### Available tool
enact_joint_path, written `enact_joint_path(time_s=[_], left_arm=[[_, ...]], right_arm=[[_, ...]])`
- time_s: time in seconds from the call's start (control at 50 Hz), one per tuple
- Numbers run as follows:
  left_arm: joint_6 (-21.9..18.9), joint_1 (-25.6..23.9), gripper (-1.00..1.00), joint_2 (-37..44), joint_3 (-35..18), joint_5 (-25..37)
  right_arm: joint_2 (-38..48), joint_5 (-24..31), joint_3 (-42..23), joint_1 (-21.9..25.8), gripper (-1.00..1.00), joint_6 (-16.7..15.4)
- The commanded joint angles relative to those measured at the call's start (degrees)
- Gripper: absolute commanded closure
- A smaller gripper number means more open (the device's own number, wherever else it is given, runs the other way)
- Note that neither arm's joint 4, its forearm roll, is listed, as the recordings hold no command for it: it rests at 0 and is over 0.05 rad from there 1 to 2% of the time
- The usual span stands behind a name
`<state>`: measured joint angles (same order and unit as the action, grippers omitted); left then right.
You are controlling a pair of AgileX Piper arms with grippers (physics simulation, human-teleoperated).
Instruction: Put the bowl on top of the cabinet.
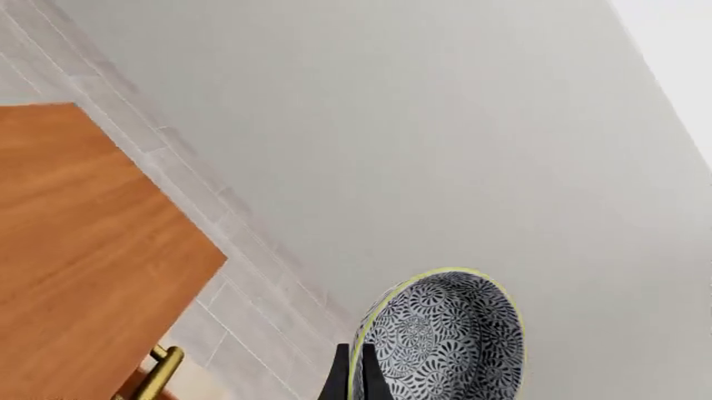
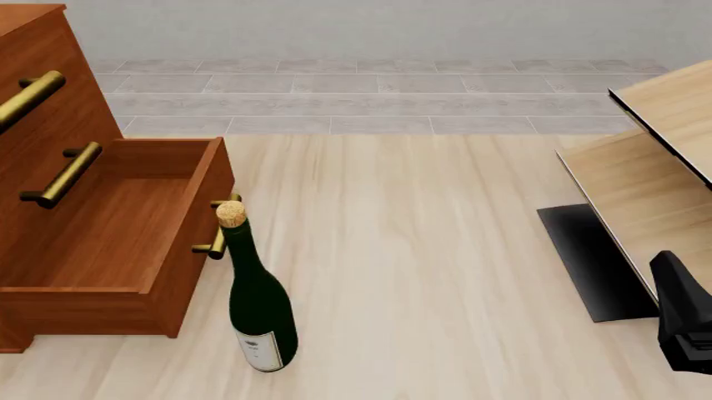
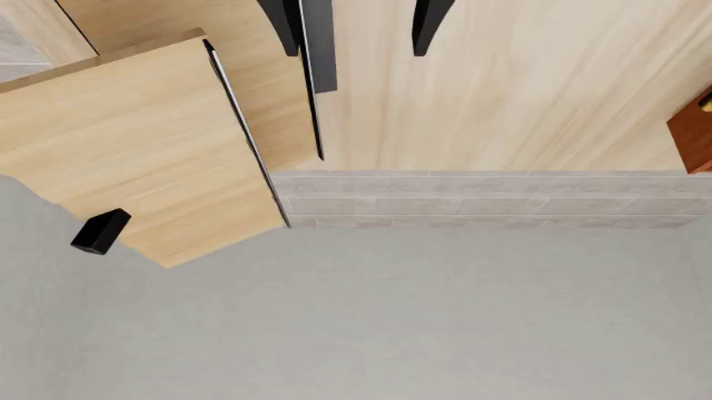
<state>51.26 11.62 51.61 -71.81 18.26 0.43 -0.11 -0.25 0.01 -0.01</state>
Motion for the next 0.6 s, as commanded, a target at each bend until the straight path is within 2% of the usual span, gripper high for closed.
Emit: enact_joint_path(time_s=[0.02, 0.22, 0.3, 0.48, 0.6], left_arm=[[4.9, 4.0, 1.00, -0.3, -1.1, 0.2], [3.9, 9.4, 1.00, 0.2, -5.4, 3.0], [4.0, 10.5, 1.00, 0.3, -5.6, 3.4], [3.3, 16.3, 1.00, 1.8, -8.5, 6.4], [2.5, 16.7, 1.00, 2.9, -9.8, 9.5]], right_arm=[[0.0, 0.0, 0.0, 0.0, -1.00, 0.0], [0.0, 0.0, 0.0, 0.0, -1.00, 0.0], [0.0, 0.0, 0.0, 0.0, -1.00, 0.0], [0.0, 0.0, 0.0, 0.0, -1.00, 0.0], [0.0, 0.0, 0.0, 0.0, -1.00, 0.0]])
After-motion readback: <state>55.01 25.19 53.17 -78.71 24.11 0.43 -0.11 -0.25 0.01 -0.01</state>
